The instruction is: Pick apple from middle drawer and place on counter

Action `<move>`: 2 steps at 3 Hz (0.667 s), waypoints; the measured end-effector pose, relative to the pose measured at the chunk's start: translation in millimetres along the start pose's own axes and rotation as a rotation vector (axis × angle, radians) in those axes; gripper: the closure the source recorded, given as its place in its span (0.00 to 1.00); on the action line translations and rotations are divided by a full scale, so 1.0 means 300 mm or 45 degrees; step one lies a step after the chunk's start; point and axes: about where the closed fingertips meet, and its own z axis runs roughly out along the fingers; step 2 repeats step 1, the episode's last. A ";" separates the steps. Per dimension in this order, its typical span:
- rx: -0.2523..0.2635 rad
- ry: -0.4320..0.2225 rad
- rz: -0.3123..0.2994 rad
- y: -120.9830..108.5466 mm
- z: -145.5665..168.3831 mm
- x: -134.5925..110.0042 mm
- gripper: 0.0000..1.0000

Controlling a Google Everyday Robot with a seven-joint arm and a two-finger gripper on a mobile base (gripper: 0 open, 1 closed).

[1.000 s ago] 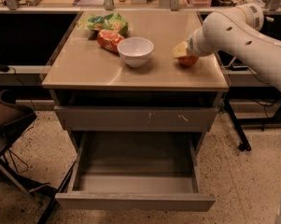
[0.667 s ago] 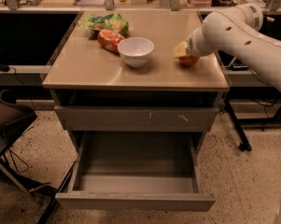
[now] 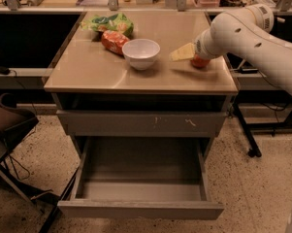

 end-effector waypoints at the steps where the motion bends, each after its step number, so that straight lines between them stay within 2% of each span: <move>1: 0.000 0.000 0.000 0.000 0.000 0.000 0.00; 2: 0.000 0.000 0.000 0.000 0.000 0.000 0.00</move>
Offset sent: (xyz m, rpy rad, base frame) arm 0.0000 0.0000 0.0000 0.0000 0.0000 0.0000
